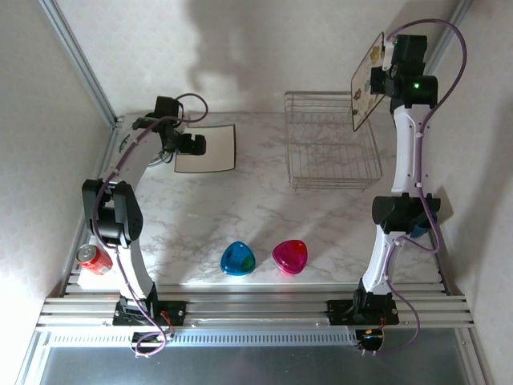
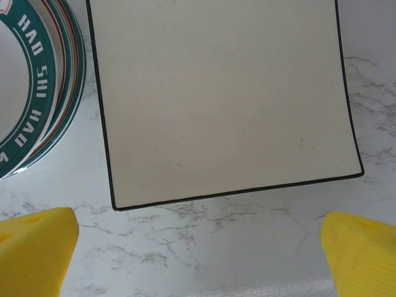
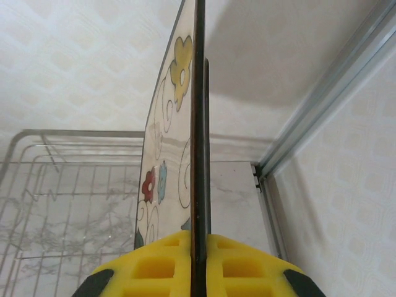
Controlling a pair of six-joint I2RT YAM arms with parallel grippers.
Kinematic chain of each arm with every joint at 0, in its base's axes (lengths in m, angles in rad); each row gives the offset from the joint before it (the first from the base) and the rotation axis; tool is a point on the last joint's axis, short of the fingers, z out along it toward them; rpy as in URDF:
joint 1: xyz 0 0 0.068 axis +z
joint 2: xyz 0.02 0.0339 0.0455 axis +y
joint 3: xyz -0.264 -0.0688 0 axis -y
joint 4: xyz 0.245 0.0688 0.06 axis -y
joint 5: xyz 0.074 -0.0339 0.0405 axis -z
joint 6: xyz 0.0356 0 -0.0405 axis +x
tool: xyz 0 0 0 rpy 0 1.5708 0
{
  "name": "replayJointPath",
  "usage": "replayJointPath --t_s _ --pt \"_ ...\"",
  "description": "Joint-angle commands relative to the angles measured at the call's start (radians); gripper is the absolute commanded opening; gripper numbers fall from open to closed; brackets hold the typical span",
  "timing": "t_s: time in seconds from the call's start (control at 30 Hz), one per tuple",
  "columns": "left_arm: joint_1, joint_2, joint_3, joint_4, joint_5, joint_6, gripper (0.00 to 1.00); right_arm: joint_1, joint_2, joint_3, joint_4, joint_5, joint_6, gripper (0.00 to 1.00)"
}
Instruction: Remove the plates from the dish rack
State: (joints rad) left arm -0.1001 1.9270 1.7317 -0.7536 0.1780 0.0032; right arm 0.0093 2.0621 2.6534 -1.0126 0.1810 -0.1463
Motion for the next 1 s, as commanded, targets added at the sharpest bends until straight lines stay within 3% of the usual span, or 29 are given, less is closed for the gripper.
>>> replayJointPath --t_s 0.0,0.2,0.37,0.7,0.97 --pt "0.008 -0.042 -0.022 0.018 0.027 -0.009 1.0 0.004 -0.089 0.024 0.141 0.007 0.0 0.0" --pt "0.007 -0.058 -0.045 0.038 0.015 -0.022 1.0 0.026 -0.126 -0.049 0.139 -0.062 0.065 0.0" --pt "0.007 -0.062 -0.043 0.039 0.016 -0.026 1.0 0.031 -0.27 -0.313 0.251 -0.237 0.213 0.0" --pt "0.007 -0.055 -0.029 0.039 0.025 -0.024 1.0 0.018 -0.596 -1.016 0.808 -0.696 0.628 0.0" --pt "0.005 -0.043 -0.011 0.032 0.026 -0.028 1.0 0.017 -0.681 -1.463 1.361 -0.866 0.998 0.0"
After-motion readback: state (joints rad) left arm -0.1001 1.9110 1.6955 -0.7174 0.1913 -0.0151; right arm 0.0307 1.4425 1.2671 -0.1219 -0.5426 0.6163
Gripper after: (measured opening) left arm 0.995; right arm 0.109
